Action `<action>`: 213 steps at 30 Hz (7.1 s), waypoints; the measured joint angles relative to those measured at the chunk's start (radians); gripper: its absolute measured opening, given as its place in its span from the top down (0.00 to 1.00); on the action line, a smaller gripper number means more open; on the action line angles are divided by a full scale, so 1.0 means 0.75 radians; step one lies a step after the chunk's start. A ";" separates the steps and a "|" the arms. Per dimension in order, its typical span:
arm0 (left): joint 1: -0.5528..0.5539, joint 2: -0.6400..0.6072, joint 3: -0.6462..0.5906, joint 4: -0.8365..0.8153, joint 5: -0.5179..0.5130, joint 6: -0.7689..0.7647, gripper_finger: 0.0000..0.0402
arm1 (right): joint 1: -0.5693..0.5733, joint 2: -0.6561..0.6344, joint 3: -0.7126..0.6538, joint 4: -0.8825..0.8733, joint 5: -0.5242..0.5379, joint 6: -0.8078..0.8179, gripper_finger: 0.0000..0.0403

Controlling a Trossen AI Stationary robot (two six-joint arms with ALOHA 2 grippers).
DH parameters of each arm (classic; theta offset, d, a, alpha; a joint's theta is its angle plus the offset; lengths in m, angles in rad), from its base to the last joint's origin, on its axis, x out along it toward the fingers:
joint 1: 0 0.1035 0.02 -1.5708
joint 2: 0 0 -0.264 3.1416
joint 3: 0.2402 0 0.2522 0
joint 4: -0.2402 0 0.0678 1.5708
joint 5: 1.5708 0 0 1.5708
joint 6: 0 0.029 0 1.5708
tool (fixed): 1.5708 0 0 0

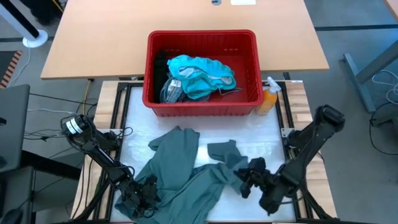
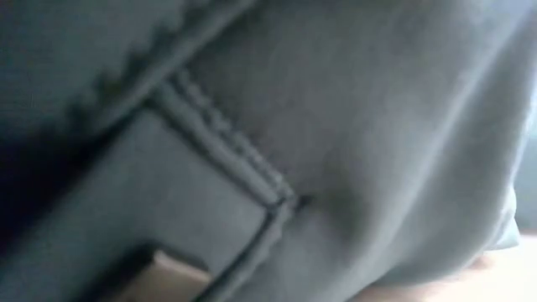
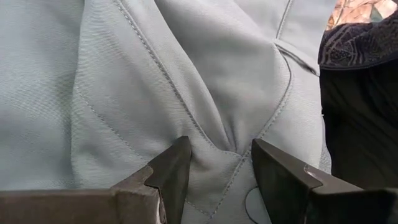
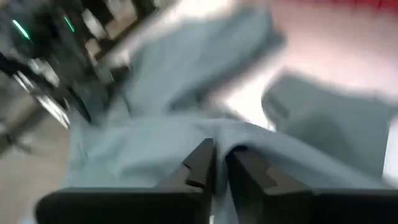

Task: Fold Laundry from Bin
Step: Fold the light blue pants

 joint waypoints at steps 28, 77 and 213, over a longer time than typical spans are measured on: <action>-0.010 -0.004 0.000 -0.035 0.108 -0.179 0.58 | -0.351 -0.113 0.001 -0.453 -1.553 -0.308 0.59; -0.003 -0.028 0.003 -0.109 0.319 -0.195 0.58 | -0.843 -0.124 -0.001 -0.942 -0.122 -0.350 0.96; 0.437 -0.653 -0.002 -0.195 -1.025 0.539 0.58 | -0.832 0.630 0.793 0.553 -0.588 -2.394 0.95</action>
